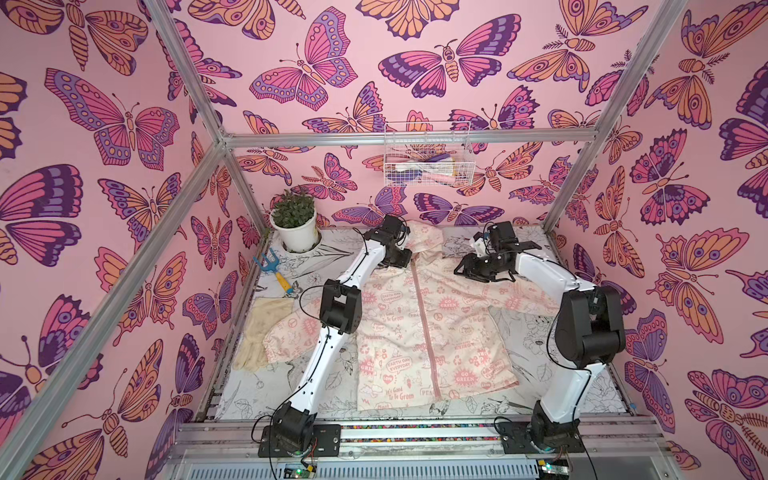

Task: Unzip the jacket
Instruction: Unzip the zipper on the jacket.

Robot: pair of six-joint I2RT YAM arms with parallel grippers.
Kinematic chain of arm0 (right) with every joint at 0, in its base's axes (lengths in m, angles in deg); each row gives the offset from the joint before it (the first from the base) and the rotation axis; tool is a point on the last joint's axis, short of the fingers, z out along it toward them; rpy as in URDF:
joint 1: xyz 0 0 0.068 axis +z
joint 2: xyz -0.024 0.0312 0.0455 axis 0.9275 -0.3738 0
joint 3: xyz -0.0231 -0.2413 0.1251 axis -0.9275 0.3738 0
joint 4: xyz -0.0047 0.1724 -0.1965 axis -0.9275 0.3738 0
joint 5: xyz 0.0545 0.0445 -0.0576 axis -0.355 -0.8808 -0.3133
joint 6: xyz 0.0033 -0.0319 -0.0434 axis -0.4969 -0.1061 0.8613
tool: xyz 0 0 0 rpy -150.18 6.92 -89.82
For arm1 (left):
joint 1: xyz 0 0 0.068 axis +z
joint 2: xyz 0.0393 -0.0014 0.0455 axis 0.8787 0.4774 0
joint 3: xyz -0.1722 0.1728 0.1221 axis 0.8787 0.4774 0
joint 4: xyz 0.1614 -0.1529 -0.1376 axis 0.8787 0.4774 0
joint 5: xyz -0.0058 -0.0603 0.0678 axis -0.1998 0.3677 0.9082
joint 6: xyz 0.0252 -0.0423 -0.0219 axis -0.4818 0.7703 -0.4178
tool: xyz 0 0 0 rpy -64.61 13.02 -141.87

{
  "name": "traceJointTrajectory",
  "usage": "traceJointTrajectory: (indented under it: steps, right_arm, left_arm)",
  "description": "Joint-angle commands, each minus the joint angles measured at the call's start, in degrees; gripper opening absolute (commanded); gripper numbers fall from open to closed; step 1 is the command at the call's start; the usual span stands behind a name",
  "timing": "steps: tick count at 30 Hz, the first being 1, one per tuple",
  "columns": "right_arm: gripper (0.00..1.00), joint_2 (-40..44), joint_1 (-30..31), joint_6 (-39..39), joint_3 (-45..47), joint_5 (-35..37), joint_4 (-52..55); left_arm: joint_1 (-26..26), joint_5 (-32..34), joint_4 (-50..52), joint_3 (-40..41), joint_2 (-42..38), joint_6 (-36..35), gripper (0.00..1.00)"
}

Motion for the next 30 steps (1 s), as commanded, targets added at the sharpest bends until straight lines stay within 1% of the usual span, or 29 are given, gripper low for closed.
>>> traceJointTrajectory:
  steps: [1, 5, 8, 11, 12, 15, 17, 20, 23, 27, 30]
  right_arm:
    - [0.54, -2.6, 2.4, 2.0, -3.8, -5.0, -1.2]
    - [0.57, -5.1, 3.1, -4.7, -4.4, -12.7, -7.7]
    - [0.60, -6.9, 3.6, -8.4, -5.8, -16.6, -10.6]
    - [0.61, -8.9, 3.7, -15.2, -5.0, -21.8, -18.3]
    - [0.62, -9.6, 3.7, -17.9, -4.3, -23.3, -21.5]
    - [0.63, -11.6, 3.7, -22.7, -3.9, -25.9, -27.0]
    - [0.63, -13.4, 3.5, -26.4, -3.7, -28.0, -31.6]
    - [0.64, -16.5, 3.4, -33.0, -3.5, -31.6, -40.0]
    - [0.64, -18.7, 3.4, -39.1, -2.7, -33.6, -48.7]
    - [0.63, -20.8, 3.6, -41.3, -2.1, -35.6, -53.7]
    - [0.62, -22.4, 3.6, -42.7, -1.2, -37.0, -56.5]
  left_arm:
    - [0.4, -3.9, -3.1, 3.4, -5.4, 0.7, 0.00]
    - [0.9, -7.3, -6.0, 8.1, -8.2, 0.4, 0.00]
    - [1.2, -9.6, -8.4, 11.8, -10.3, 0.1, 0.00]
    - [1.2, -10.8, -12.5, 17.0, -13.1, -0.4, 0.00]
    - [1.2, -11.2, -14.7, 19.6, -14.4, -0.9, 0.00]
    - [1.1, -11.4, -21.9, 28.0, -18.5, -2.3, 0.00]
    - [1.1, -12.7, -29.0, 36.0, -22.5, -4.3, 0.00]
    - [0.8, -11.6, -41.0, 48.0, -28.7, -5.4, 0.00]
    - [0.9, -10.8, -47.0, 54.1, -32.1, -5.6, 0.00]
    - [0.9, -13.1, -48.8, 56.8, -33.3, -6.9, 0.00]
    - [0.9, -13.4, -54.4, 61.5, -35.4, -7.0, 0.00]
